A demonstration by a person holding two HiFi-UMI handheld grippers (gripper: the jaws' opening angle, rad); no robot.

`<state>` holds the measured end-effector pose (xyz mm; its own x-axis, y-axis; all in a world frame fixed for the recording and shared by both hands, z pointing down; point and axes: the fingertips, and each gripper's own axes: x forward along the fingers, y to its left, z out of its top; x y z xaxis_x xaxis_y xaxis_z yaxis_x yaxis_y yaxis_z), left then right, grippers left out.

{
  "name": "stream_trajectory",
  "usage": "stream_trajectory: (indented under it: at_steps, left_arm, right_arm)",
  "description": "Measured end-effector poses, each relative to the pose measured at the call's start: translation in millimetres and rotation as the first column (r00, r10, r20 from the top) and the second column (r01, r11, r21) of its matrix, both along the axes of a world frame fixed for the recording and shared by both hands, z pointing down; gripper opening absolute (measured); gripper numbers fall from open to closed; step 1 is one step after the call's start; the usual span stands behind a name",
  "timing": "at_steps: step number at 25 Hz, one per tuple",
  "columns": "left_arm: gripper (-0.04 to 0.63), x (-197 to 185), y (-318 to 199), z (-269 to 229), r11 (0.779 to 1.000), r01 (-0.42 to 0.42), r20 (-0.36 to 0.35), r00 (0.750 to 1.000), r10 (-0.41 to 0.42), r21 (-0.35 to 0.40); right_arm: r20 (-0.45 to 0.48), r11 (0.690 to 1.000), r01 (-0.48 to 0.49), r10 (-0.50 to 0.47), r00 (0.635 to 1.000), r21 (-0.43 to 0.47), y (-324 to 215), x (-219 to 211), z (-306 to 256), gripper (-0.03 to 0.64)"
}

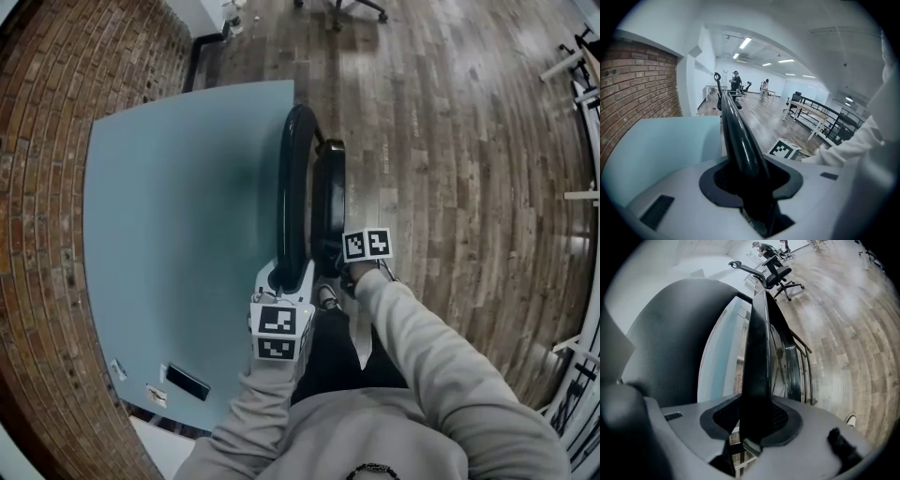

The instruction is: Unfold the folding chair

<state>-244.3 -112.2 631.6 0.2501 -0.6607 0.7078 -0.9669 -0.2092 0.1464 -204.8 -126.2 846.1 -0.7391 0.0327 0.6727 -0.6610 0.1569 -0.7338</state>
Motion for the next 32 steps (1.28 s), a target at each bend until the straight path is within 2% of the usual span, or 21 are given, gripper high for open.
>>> stream_trajectory:
  at_steps: [3,7,12,17,22,28,30,32]
  left_arm:
    - [0.144,25.2,-3.7,-0.2,0.999,-0.032,-0.005,0.999,0.032,0.004]
    - [0.147,51.3,-6.9,5.9,1.0,-0.023,-0.026,0.999,0.023,0.011]
    - [0.147,80.9,-8.8,17.2,0.999,-0.035,-0.037,0.999,0.035,0.006]
    - [0.147,113.8,-14.5,30.6,0.999,-0.029,-0.077,0.997,0.03,0.018]
    - [0.153,140.7,-17.2,50.4,0.998,-0.061,-0.063,0.996,0.06,-0.004]
    - [0.15,149.4,-17.4,81.8,0.999,-0.03,-0.152,0.988,0.023,-0.044]
    - [0.147,148.4,-15.4,94.9,0.997,-0.005,-0.206,0.979,-0.01,-0.074]
    - [0.143,146.2,-15.4,108.2,0.996,0.01,-0.244,0.969,-0.033,-0.093]
  right_arm:
    - [0.048,1.0,0.009,-0.008,0.999,-0.022,-4.4,35.1,1.6,0.126]
    - [0.123,0.999,0.005,-0.001,0.992,-0.039,-11.2,83.6,11.4,0.126]
    - [0.25,0.998,-0.009,0.025,0.968,-0.065,-16.1,151.2,30.2,0.127]
    - [0.37,0.997,-0.023,0.048,0.928,-0.07,-27.1,216.0,55.7,0.13]
    - [0.457,0.994,-0.036,0.081,0.886,-0.106,-29.4,279.0,94.6,0.132]
    - [0.591,0.99,-0.035,0.108,0.799,-0.133,-37.7,332.8,139.6,0.134]
    - [0.632,0.991,-0.026,0.106,0.768,-0.134,-39.8,347.5,154.4,0.135]
    - [0.651,0.991,-0.021,0.104,0.752,-0.134,-42.7,364.2,175.0,0.14]
